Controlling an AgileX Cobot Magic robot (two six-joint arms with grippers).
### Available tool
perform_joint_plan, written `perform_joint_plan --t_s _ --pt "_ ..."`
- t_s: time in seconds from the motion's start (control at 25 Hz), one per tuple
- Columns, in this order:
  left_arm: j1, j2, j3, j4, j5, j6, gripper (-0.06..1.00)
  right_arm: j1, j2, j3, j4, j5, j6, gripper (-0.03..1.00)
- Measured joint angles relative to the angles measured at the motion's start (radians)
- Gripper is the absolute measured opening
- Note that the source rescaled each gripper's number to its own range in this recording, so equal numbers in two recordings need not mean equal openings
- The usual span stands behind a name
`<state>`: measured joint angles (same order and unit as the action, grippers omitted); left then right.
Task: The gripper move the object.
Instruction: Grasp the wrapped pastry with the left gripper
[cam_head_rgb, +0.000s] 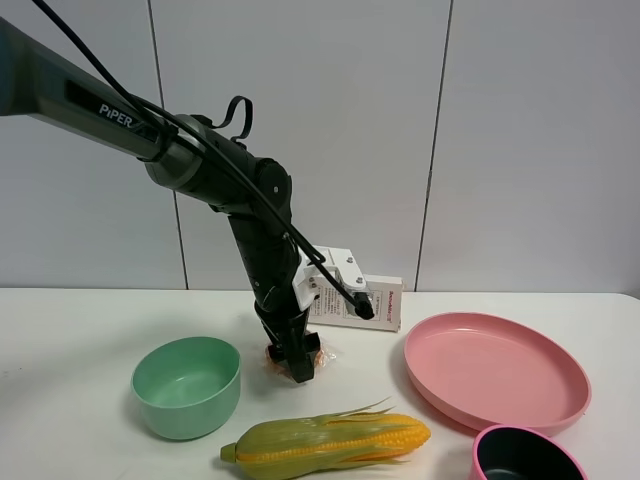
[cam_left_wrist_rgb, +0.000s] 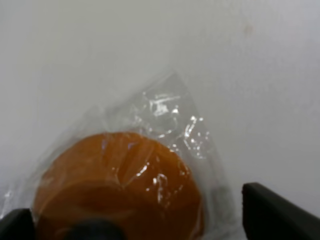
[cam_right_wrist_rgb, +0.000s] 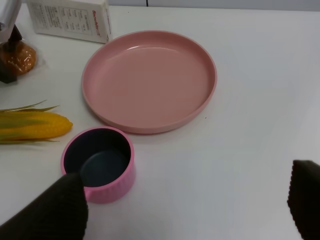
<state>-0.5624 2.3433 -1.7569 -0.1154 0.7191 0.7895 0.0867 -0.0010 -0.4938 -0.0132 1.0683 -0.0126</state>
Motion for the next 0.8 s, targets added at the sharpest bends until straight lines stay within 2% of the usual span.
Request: perform_joint_plan --t_s 0.6,0.68,0.8 --pt "0.0 0.028 -0.002 -0.001 -0.007 0.025 0.87 0.0 0.0 0.0 0.0 0.0 0.0 1.0" --pt "0.0 0.028 -0.002 -0.003 -0.005 0.025 0.8 0.0 0.0 0.0 0.0 0.0 0.0 1.0" --pt "0.0 0.028 -0.002 -0.003 -0.002 0.025 0.59 0.0 0.0 0.0 0.0 0.0 0.0 1.0"
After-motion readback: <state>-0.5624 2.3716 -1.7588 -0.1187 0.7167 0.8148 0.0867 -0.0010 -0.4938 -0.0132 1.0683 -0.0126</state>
